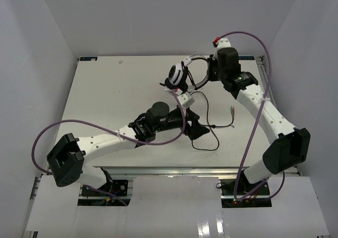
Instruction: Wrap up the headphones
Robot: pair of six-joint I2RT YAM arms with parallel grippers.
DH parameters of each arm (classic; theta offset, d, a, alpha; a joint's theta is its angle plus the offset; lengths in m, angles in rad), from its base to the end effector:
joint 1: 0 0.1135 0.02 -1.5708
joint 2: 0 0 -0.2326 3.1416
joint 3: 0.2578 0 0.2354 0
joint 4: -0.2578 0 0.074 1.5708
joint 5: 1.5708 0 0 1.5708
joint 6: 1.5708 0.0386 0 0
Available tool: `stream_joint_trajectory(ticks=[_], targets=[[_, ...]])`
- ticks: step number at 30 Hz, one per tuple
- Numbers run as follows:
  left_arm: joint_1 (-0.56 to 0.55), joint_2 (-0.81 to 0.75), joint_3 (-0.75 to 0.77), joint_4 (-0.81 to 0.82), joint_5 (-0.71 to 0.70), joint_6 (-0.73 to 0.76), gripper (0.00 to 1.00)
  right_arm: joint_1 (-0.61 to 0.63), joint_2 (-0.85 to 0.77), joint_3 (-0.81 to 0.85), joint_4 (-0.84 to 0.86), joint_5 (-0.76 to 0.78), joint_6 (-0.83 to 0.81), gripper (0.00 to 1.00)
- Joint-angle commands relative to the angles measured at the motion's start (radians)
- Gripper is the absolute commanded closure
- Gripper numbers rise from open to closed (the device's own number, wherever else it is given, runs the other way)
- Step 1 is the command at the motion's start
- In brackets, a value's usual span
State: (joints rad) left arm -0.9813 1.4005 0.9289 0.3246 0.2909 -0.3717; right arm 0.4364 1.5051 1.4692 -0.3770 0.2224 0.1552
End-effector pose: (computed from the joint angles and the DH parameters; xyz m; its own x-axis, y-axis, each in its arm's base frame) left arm 0.1689 -0.2725 0.2765 -0.4224 0.0057 -0.9064 0.8593 0.3207 -0.3984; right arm 0.3087 0.1346 0.3526 -0.3947 -0.0177 -0.9186 -0.1702 0.9839 0.0541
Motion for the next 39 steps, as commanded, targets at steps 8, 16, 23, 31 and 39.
stream_joint_trajectory(ticks=[8,16,23,31,39], targets=[[-0.02,0.204,-0.294,0.535,-0.202,0.195,0.1,-0.169,-0.136,0.125,0.026,-0.488,0.329,0.92],[-0.022,0.355,-0.29,0.762,-0.228,0.188,0.84,-0.232,-0.179,0.104,0.034,-0.631,0.387,0.92],[-0.004,0.319,-0.374,0.812,-0.195,0.232,1.0,-0.347,-0.22,0.01,0.128,-0.96,0.321,0.92],[0.228,0.207,-0.46,0.622,0.06,0.164,1.0,-0.457,-0.264,-0.112,0.253,-1.487,0.102,0.92],[0.457,0.197,-0.188,0.095,0.179,0.204,1.0,-0.261,-0.327,0.003,-0.305,-1.089,-0.604,0.92]])
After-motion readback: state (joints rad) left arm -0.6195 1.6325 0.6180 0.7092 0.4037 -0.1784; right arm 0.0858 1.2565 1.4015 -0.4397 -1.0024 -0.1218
